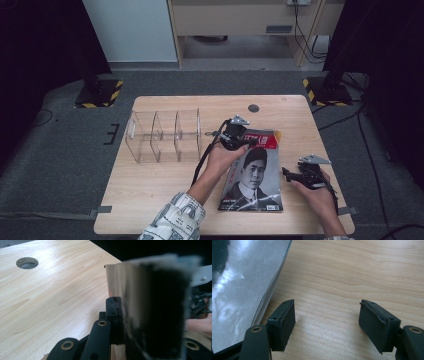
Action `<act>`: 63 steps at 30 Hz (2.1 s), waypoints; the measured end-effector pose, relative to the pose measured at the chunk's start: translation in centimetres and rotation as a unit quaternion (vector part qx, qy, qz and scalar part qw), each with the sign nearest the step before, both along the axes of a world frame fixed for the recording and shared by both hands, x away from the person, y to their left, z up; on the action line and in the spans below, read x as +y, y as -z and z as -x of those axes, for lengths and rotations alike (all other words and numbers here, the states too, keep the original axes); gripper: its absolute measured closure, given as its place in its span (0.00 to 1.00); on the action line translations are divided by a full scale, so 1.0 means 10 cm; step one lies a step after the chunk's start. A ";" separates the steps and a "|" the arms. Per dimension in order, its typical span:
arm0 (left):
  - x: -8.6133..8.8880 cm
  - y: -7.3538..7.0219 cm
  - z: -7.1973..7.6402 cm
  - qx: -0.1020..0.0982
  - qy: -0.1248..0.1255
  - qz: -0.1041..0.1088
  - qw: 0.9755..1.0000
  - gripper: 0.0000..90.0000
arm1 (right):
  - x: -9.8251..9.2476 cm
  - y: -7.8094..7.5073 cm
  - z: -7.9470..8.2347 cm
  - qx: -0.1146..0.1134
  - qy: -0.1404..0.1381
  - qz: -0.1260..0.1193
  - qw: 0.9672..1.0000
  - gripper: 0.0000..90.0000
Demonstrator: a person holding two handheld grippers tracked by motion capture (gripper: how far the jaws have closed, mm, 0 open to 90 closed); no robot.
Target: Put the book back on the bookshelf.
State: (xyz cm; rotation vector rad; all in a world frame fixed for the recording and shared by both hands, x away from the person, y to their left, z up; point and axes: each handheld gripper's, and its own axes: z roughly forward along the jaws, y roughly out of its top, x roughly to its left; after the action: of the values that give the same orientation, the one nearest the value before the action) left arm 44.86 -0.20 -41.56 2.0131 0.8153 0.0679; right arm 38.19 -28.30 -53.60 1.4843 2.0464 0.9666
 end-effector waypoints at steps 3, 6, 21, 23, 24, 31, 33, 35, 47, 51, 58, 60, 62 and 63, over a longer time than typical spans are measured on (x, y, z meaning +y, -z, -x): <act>0.00 -0.05 0.00 -0.005 0.000 0.001 1.000 0.96 | 0.00 0.00 0.00 -0.001 0.000 0.002 1.000 0.33; 0.02 -0.10 0.00 -0.008 -0.002 0.006 1.000 0.96 | 0.01 0.01 0.00 -0.002 -0.001 0.003 1.000 0.32; 0.10 -0.32 0.00 -0.026 -0.005 0.022 0.999 0.96 | 0.05 0.01 0.01 -0.005 -0.006 0.026 1.000 0.29; 0.13 -0.35 0.00 -0.028 -0.006 0.023 0.999 0.96 | 0.05 0.01 0.01 -0.005 -0.006 0.026 1.000 0.29; 0.14 -0.37 0.00 -0.030 -0.007 0.025 0.999 0.96 | 0.05 0.01 0.01 -0.005 -0.007 0.026 1.000 0.29; 0.20 -0.47 -0.02 -0.038 -0.014 0.036 0.999 0.96 | 0.05 0.01 0.01 -0.005 -0.008 0.026 1.000 0.29; 0.21 -0.49 -0.02 -0.039 -0.015 0.040 0.998 0.96 | 0.05 0.01 0.01 -0.006 -0.008 0.026 1.000 0.29; 0.23 -0.52 -0.03 -0.041 -0.017 0.044 0.998 0.96 | 0.05 0.01 0.01 -0.005 -0.007 0.025 1.000 0.29; 0.32 -0.74 -0.02 -0.058 -0.026 0.064 0.996 0.96 | 0.05 0.01 0.01 -0.005 -0.009 0.025 1.000 0.29; 0.35 -0.79 -0.04 -0.060 -0.030 0.067 0.995 0.96 | 0.05 0.01 0.01 -0.005 -0.009 0.025 1.000 0.29; 0.39 -0.85 -0.05 -0.066 -0.037 0.071 0.995 0.96 | 0.05 0.01 0.00 -0.005 -0.009 0.025 1.000 0.29; 0.40 -0.86 -0.05 -0.068 -0.037 0.072 0.994 0.96 | 0.05 0.01 0.00 -0.005 -0.009 0.025 1.000 0.29; 0.42 -0.88 -0.04 -0.069 -0.039 0.073 0.994 0.96 | 0.05 0.01 0.00 -0.005 -0.009 0.025 1.000 0.29; 0.42 -0.88 -0.04 -0.070 -0.039 0.073 0.994 0.96 | 0.05 0.01 0.00 -0.005 -0.009 0.025 1.000 0.29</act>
State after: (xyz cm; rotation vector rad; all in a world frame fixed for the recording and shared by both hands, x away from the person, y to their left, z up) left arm 45.27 4.04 -32.75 1.8177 0.7867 0.1876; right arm 38.15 -27.83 -53.75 1.4354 2.0644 0.9216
